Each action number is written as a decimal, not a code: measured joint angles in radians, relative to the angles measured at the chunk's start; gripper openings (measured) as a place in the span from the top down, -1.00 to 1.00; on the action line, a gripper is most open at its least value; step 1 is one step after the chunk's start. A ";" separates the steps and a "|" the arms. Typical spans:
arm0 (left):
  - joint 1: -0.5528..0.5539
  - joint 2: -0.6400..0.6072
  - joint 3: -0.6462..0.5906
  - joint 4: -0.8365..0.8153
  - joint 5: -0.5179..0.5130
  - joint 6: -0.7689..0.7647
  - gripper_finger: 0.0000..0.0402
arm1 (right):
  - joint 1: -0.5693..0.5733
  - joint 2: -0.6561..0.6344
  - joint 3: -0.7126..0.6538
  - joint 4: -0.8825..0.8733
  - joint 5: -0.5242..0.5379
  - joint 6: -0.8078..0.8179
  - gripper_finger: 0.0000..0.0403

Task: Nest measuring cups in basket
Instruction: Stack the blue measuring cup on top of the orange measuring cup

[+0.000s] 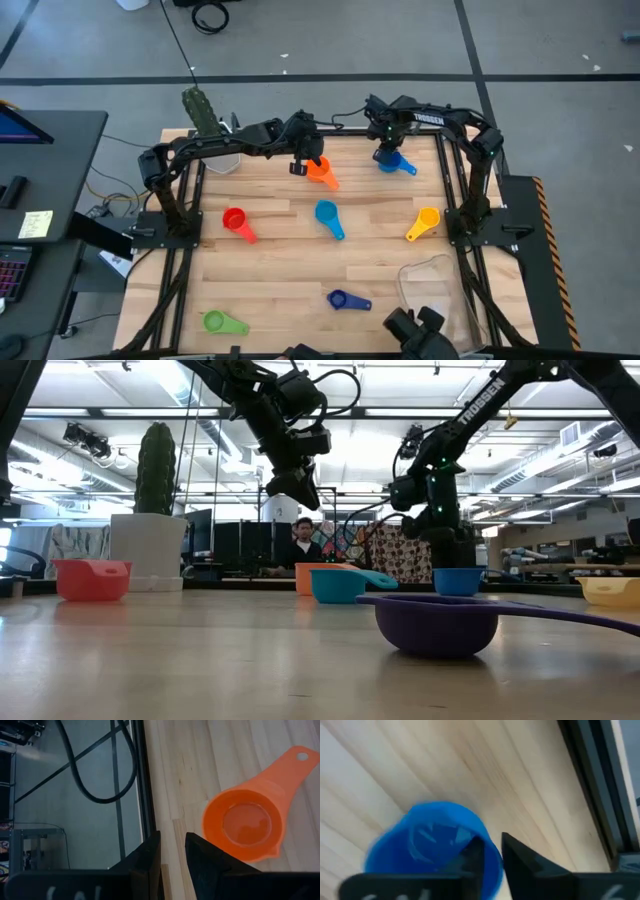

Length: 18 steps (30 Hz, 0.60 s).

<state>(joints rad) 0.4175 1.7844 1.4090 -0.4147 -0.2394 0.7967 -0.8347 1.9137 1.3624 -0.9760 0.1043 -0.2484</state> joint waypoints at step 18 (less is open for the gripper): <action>0.000 0.000 0.000 0.000 -0.013 -0.001 0.53 | -0.002 -0.002 0.184 -0.156 0.029 -0.025 0.94</action>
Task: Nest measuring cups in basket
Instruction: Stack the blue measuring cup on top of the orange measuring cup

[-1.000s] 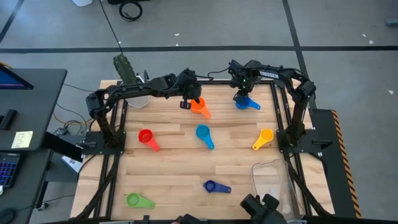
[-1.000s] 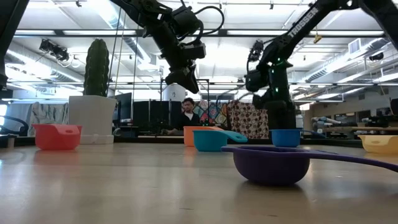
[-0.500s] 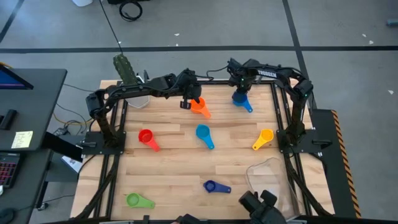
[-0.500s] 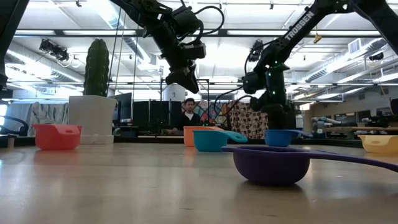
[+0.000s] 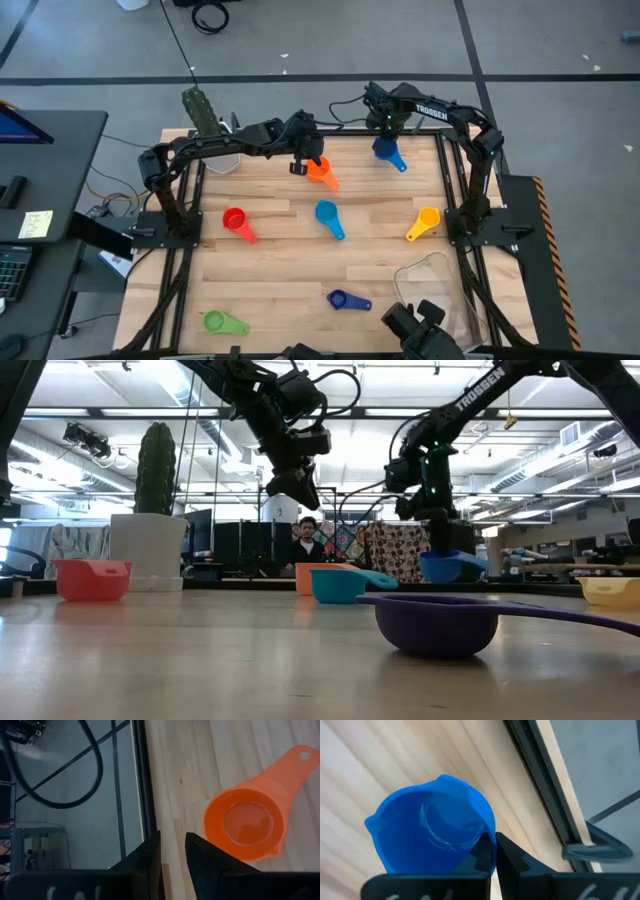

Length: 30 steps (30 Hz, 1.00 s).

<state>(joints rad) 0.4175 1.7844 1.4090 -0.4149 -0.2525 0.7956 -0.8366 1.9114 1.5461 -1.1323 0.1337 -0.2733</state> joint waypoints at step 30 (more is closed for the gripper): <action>0.133 -0.230 0.000 -0.357 0.016 -0.288 0.53 | 0.235 0.002 0.228 0.045 -0.212 0.151 0.94</action>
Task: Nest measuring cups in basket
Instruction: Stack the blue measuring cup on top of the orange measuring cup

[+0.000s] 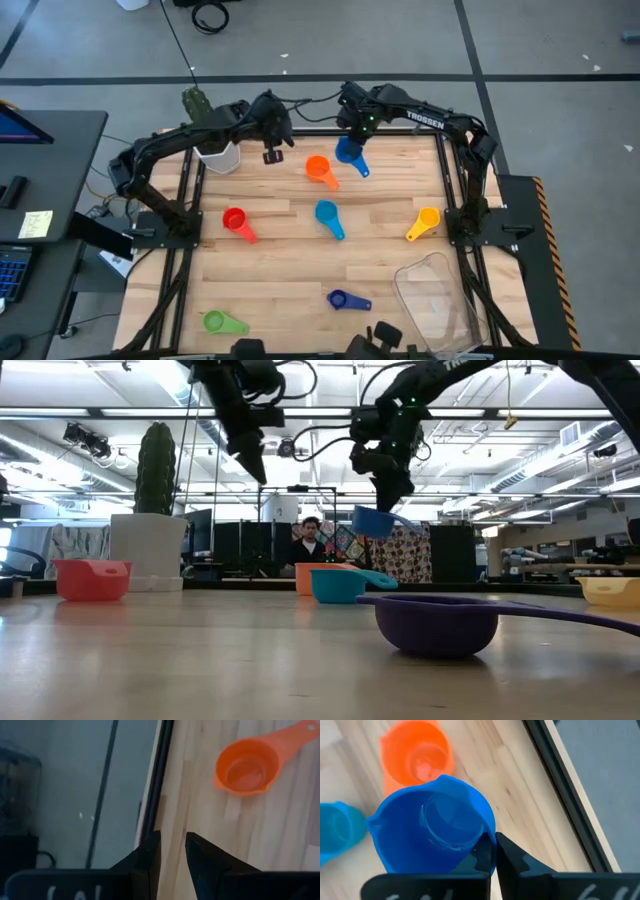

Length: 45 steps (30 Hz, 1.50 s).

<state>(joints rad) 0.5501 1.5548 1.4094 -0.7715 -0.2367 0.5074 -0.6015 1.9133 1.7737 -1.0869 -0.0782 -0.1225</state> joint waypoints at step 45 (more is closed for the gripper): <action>0.043 -0.198 0.000 -0.042 -0.002 -0.129 0.53 | 0.040 0.106 -0.059 0.505 -0.229 0.157 0.94</action>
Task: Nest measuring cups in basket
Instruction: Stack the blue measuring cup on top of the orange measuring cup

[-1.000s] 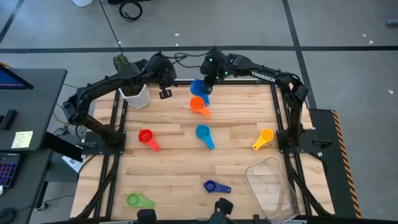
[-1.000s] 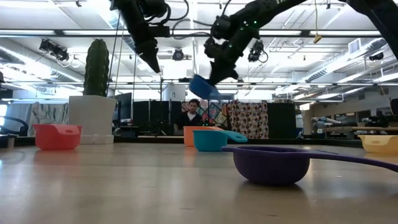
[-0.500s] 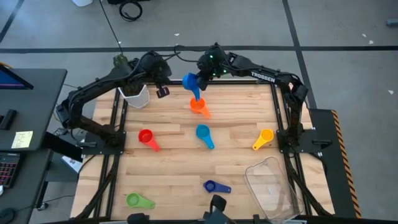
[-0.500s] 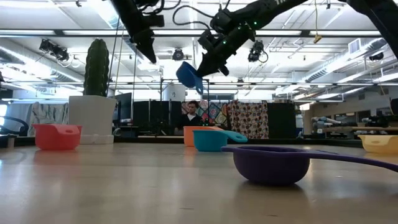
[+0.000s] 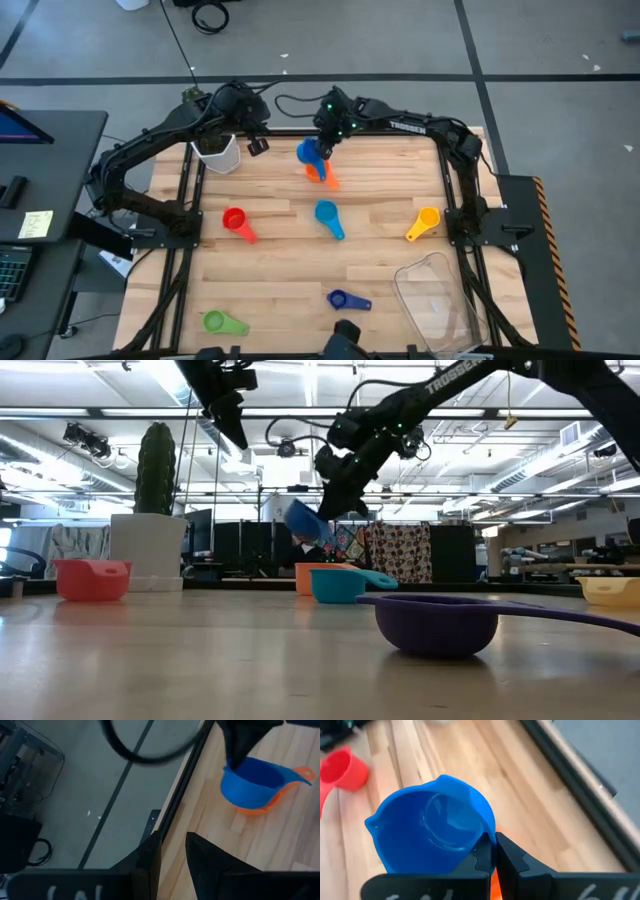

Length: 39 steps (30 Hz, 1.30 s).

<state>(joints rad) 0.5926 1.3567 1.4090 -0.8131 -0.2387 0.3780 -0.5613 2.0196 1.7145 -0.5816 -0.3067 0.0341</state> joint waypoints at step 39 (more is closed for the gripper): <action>0.000 0.002 0.000 0.010 0.008 0.010 0.53 | -0.025 0.113 0.038 -0.209 -0.036 -0.037 0.94</action>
<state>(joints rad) 0.5922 1.3582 1.4090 -0.8036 -0.2302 0.3882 -0.5859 2.1331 1.7523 -0.7909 -0.3430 -0.0030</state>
